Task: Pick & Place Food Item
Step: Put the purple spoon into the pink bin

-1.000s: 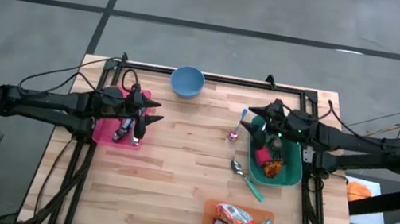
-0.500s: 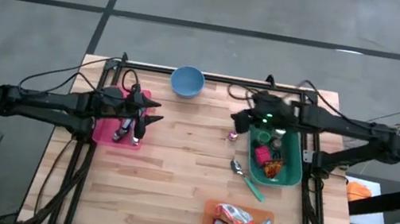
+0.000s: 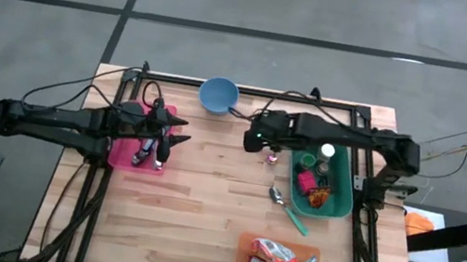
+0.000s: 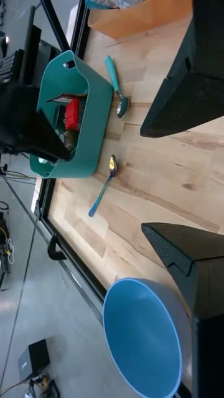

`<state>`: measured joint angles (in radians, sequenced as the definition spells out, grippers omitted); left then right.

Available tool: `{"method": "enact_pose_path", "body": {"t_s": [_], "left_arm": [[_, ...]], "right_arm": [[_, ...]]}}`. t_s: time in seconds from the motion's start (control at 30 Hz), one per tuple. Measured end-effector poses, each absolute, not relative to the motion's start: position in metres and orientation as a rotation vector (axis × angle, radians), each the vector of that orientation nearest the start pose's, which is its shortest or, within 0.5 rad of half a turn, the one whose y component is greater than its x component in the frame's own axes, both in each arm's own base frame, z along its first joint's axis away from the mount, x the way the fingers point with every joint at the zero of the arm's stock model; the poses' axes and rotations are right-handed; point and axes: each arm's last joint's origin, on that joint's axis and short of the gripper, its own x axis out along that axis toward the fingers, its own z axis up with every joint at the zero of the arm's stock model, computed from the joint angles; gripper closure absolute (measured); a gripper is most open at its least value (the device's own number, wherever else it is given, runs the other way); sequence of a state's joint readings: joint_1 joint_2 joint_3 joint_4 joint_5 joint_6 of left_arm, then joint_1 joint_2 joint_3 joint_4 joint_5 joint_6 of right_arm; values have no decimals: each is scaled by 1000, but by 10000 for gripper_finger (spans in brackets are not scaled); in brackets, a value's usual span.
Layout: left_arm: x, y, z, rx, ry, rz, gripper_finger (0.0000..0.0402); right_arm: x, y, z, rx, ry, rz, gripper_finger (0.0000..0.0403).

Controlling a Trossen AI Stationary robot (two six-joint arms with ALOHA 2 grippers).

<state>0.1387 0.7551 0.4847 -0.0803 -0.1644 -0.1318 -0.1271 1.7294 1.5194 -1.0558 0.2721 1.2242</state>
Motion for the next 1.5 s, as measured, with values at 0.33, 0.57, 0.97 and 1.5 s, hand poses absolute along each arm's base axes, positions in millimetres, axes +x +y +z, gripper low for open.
{"method": "enact_pose_path", "body": {"t_s": [0.33,0.57,0.97,1.5], "left_arm": [[168,28,244,-125,333,323,164],[168,28,243,-125,334,323,164],[168,28,243,-125,336,323,164],[168,28,243,-125,342,323,164]], "right_arm": [[350,-69,238,1092,888,-1336,87],[355,-88,204,1154,937,-1483,87],[362,-104,169,1195,994,-1553,87],[365,-106,209,1001,1155,-1300,87]]}}
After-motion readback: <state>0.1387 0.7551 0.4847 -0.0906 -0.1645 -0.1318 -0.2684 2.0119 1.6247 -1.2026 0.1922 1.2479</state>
